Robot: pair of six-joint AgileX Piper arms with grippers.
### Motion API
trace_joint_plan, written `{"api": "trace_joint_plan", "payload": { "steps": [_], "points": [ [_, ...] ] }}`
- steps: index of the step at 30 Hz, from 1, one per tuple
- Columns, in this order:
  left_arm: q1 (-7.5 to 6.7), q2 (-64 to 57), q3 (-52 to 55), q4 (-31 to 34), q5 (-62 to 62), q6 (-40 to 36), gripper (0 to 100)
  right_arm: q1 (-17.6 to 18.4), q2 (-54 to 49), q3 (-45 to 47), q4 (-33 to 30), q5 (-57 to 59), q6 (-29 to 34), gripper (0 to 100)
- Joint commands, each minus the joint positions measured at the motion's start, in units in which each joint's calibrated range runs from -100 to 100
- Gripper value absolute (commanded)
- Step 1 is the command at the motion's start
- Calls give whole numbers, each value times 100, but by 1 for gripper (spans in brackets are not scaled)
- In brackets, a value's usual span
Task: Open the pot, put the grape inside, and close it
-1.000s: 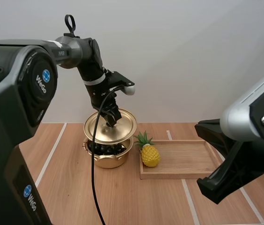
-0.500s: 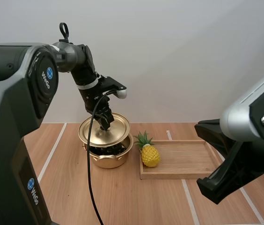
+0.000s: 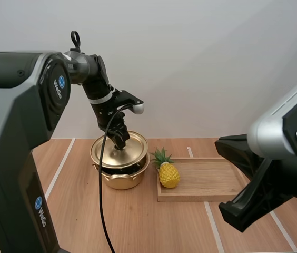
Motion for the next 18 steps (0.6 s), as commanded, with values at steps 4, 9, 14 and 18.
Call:
{"api": "trace_joint_plan", "payload": {
  "steps": [4, 9, 14, 18],
  "points": [
    [8, 140, -2, -125, 0, 35, 0, 10, -34, 14, 35, 0, 3, 0],
    [-11, 259, -2, -125, -46, 35, 0, 10, -34, 14, 35, 0, 3, 0],
    [-15, 353, -2, -164, -145, 35, 0, 10, -34, 14, 35, 0, 3, 0],
    [-15, 453, -27, -164, -145, 35, 0, 10, -34, 14, 35, 0, 3, 0]
  ]
}}
